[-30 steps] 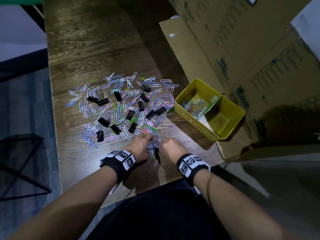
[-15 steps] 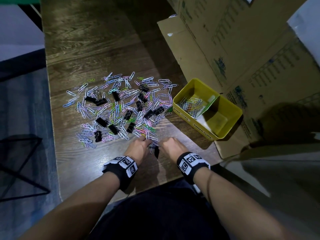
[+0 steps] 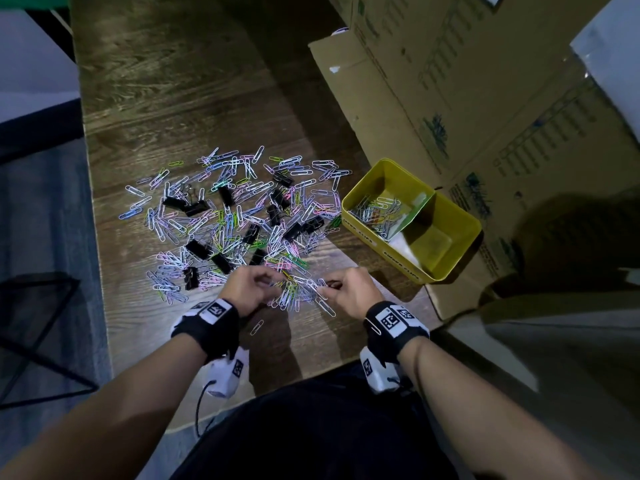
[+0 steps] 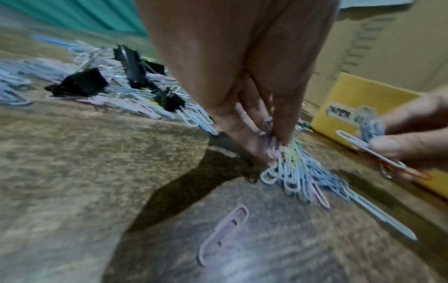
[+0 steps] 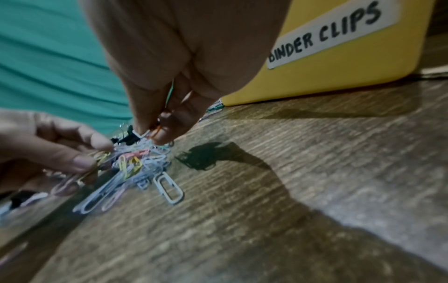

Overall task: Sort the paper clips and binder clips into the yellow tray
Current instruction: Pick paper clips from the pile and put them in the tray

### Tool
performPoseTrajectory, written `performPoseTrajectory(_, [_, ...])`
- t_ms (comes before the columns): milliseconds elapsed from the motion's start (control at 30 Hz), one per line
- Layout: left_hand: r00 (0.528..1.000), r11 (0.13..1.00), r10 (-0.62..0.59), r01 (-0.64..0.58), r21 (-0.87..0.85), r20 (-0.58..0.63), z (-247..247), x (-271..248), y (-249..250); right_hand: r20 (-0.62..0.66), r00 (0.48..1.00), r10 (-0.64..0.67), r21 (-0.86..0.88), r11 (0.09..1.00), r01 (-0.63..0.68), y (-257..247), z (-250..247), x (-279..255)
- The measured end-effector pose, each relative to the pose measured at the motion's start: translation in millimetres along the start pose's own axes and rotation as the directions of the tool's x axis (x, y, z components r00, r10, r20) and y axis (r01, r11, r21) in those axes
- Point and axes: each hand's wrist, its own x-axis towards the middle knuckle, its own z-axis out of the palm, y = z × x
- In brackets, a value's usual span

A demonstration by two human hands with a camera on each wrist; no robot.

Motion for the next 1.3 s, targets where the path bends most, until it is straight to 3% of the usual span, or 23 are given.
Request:
performPoseTrajectory(67, [0.999, 0.993, -0.031, 0.035, -0.113, 0.034, -9, -2, 5, -0.023, 1.0, 0.019, 0.11, 0.994, -0.016, -1, -5, -2])
performPoseTrajectory(200, [0.996, 0.966, 0.034, -0.012, -0.257, 0.081, -24, -6, 38, -0.123, 0.991, 0.044, 0.353, 0.935, 0.003, -9, -22, -8])
performPoseTrajectory(367, [0.969, 0.946, 0.203, -0.157, -0.283, 0.138, -26, 6, 109, -0.291, 0.957, 0.014, 0.571, 0.805, 0.162, -30, -56, -23])
performPoseTrajectory(500, [0.938, 0.915, 0.319, -0.268, -0.302, 0.135, 4, 29, 162, -0.457, 0.889, 0.028, 0.647, 0.696, 0.311, -45, -84, -24])
performPoseTrajectory(600, [0.939, 0.93, 0.332, -0.308, -0.2, 0.096, 38, 53, 182, -0.551, 0.828, 0.106, 0.602, 0.737, 0.306, -41, -103, -10])
performPoseTrajectory(700, [0.941, 0.921, 0.32, -0.337, 0.197, 0.111, 62, 71, 186, -0.595, 0.785, 0.173, 0.481, 0.859, 0.176, -31, -117, 8])
performPoseTrajectory(767, [0.943, 0.883, 0.315, -0.334, 0.33, 0.109, 66, 71, 188, -0.615, 0.769, 0.171, 0.348, 0.935, 0.071, -26, -122, 20])
performPoseTrajectory(833, [0.934, 0.889, 0.343, -0.358, 0.286, 0.102, 62, 66, 188, -0.616, 0.777, 0.133, 0.211, 0.978, 0.0, -23, -125, 32])
performPoseTrajectory(967, [0.943, 0.941, 0.334, -0.333, -0.055, 0.001, 41, 53, 166, -0.377, 0.917, 0.128, -0.17, 0.964, -0.205, -27, -128, 54])
performPoseTrajectory(1067, [0.962, 0.949, 0.274, -0.269, -0.166, 0.008, 17, 41, 135, -0.266, 0.951, 0.161, -0.19, 0.958, -0.215, -33, -126, 57])
performPoseTrajectory(1100, [0.963, 0.958, 0.268, -0.262, -0.117, 0.038, 7, 37, 125, -0.276, 0.952, 0.129, -0.191, 0.964, -0.186, -36, -125, 55])
performPoseTrajectory(1167, [0.966, 0.957, 0.245, -0.255, 0.139, 0.086, -9, 28, 100, -0.326, 0.944, 0.055, -0.196, 0.973, -0.124, -37, -119, 49])
performPoseTrajectory(1233, [0.954, 0.851, 0.294, -0.291, 0.437, 0.063, -18, 18, 70, -0.405, 0.914, -0.014, -0.182, 0.981, -0.065, -38, -110, 41])
performPoseTrajectory(1300, [0.921, 0.716, 0.379, -0.352, 0.603, 0.087, -14, 12, 41, -0.484, 0.869, -0.106, -0.214, 0.977, 0.0, -41, -101, 35])
